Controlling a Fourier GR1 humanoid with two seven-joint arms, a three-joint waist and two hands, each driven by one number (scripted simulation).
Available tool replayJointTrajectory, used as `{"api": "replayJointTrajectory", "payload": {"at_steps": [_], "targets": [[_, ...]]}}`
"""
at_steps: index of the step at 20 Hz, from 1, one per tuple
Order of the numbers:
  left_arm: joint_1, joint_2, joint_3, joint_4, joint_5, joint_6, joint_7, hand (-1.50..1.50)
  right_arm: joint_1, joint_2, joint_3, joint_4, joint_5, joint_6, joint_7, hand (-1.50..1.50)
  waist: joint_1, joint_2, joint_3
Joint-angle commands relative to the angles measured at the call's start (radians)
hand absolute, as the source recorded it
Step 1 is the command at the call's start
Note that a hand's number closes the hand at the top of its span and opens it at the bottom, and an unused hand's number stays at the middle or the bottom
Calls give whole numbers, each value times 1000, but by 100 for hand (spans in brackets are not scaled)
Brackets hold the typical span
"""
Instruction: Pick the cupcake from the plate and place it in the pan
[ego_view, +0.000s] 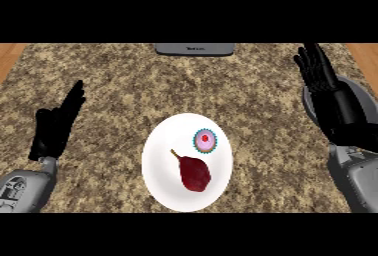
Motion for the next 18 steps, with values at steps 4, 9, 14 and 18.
{"api": "replayJointTrajectory", "payload": {"at_steps": [4,9,14,18], "targets": [[-29,-140,-65,-84,42,-23,-115,0,-152,73,154,49,-153,309,-13,150,90,0,33],[79,-230,-97,-130,84,-38,-221,0,-211,2,105,305,-119,451,-103,-150,44,-7,34],[134,-291,-174,-164,14,19,-251,0,-240,-116,122,462,7,687,-357,-150,44,-5,35],[132,-279,-149,-138,6,12,-260,0,-363,-124,127,528,140,681,-428,-150,32,-10,34]]}}
